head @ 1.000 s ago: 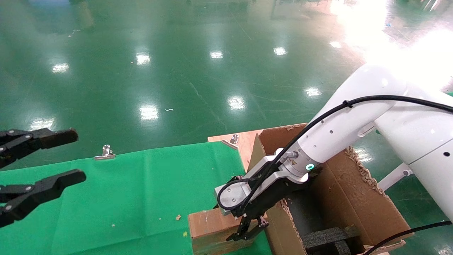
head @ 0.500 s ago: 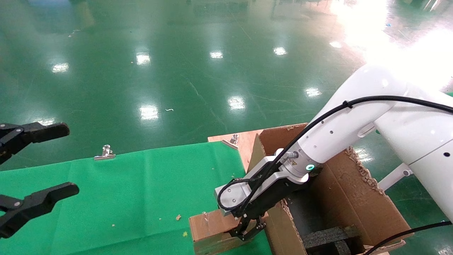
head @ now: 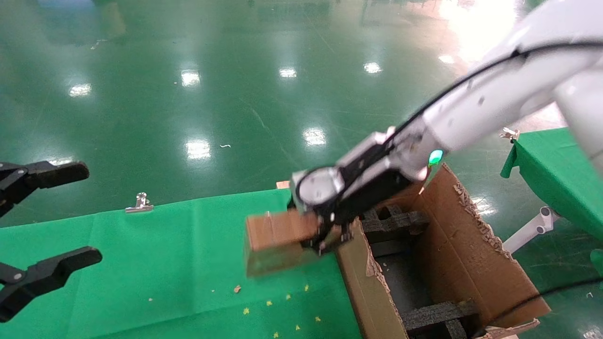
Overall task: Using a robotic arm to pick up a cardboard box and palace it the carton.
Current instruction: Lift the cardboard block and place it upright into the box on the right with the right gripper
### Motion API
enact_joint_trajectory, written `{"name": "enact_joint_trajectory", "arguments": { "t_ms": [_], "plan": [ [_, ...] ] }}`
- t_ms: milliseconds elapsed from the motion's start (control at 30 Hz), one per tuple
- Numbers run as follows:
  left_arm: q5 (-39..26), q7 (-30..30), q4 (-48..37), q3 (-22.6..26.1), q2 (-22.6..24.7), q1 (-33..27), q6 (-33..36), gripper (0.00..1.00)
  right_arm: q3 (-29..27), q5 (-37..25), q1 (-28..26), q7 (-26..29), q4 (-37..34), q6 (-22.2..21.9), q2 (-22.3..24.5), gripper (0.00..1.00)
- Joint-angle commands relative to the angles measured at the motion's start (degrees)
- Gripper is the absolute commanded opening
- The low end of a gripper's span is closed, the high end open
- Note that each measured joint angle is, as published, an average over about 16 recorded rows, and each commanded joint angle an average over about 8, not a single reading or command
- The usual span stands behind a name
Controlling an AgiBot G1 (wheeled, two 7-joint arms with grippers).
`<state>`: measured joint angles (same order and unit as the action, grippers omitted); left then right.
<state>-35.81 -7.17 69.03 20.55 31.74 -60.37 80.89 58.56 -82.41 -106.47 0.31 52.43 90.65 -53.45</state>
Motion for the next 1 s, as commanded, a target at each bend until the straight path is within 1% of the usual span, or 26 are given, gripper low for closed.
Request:
{"name": "enact_joint_trajectory", "arguments": {
  "t_ms": [33,300,533,700,1000],
  "plan": [
    [0.0,0.0,0.0,0.0,0.0,0.0,0.0,1.00,0.3,0.4,-2.0,-0.7,-1.0,0.3,-0.2,0.00],
    [0.0,0.0,0.0,0.0,0.0,0.0,0.0,1.00,3.4,4.7,-9.7,-2.5,-4.5,0.5,-0.4,0.00],
    [0.0,0.0,0.0,0.0,0.0,0.0,0.0,1.00,7.5,8.4,-14.3,-4.1,-6.9,0.4,0.8,0.00],
    [0.0,0.0,0.0,0.0,0.0,0.0,0.0,1.00,10.3,9.3,-17.2,-5.2,-8.3,0.3,3.3,0.00],
    [0.0,0.0,0.0,0.0,0.0,0.0,0.0,1.00,16.9,7.1,-24.5,-6.7,-9.4,0.6,10.0,0.00]
  ]
}}
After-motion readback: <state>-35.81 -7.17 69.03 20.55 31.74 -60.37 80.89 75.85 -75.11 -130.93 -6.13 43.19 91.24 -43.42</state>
